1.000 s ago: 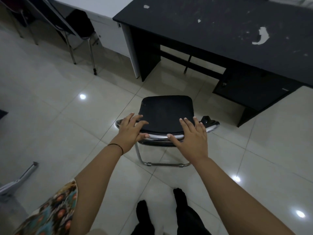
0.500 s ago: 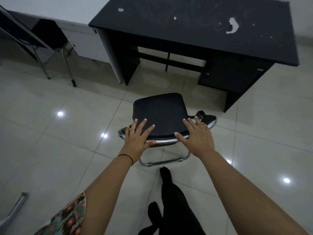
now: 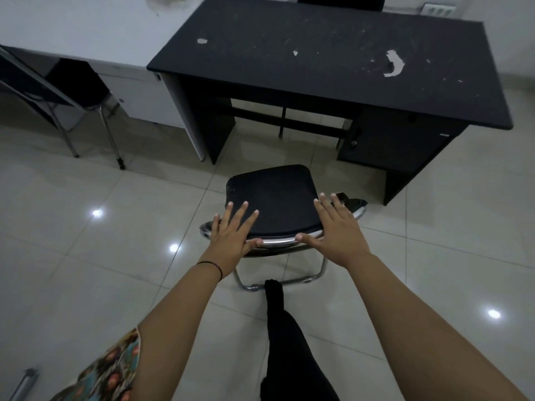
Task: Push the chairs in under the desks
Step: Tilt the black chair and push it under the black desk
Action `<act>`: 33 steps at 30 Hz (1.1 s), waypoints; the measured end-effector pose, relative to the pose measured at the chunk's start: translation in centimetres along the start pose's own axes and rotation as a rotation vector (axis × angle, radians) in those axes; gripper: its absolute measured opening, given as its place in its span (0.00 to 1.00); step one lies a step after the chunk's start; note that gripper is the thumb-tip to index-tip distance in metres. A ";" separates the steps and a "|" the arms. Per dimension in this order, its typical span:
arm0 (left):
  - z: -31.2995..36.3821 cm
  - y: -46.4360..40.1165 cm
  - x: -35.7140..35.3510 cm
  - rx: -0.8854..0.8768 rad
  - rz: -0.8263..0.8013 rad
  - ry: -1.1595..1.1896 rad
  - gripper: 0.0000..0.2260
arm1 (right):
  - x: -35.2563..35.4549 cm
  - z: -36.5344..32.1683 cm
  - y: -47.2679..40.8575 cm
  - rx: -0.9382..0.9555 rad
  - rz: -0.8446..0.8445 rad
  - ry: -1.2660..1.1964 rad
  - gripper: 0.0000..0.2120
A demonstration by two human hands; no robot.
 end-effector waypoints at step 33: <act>-18.6 -30.5 12.3 -0.292 0.042 -0.007 0.31 | 3.4 -6.1 -29.6 -0.216 0.097 -0.115 0.41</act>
Point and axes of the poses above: each hand's wrist, its own y-axis away from the middle knuckle, its own x-axis out of the back of the hand, z = x × y, the point moved 2 cm from there along -y, towards the middle knuckle, and after that the axes turned 3 degrees about y, right-handed, at the moved point
